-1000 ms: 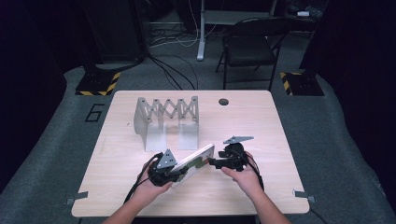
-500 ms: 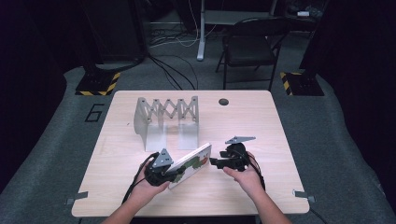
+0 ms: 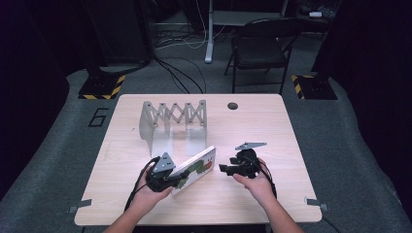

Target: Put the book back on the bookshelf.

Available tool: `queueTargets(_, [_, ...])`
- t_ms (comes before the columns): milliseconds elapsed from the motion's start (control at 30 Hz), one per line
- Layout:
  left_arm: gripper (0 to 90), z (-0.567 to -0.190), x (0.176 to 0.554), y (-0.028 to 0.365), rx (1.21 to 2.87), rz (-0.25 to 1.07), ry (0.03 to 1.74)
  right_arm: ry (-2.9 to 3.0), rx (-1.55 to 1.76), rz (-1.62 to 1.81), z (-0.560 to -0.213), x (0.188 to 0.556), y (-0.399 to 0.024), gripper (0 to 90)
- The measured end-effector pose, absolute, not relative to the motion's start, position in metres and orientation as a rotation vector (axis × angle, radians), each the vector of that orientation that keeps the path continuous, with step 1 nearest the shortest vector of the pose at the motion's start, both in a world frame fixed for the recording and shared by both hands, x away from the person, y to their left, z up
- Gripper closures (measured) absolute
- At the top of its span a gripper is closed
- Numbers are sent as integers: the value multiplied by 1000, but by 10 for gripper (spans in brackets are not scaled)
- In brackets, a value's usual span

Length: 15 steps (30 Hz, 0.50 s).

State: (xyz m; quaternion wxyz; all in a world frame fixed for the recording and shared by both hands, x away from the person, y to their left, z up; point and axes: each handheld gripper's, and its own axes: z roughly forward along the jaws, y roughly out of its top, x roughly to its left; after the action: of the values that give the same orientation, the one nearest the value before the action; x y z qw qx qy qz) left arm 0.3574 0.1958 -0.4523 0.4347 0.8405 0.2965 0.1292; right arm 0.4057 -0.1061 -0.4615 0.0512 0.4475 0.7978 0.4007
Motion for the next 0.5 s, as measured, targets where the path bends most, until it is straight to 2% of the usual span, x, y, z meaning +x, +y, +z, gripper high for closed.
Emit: queueTargets(500, [758,-446,362,217,2038,378,803,2429,1352,1213,-464,407,-108,403])
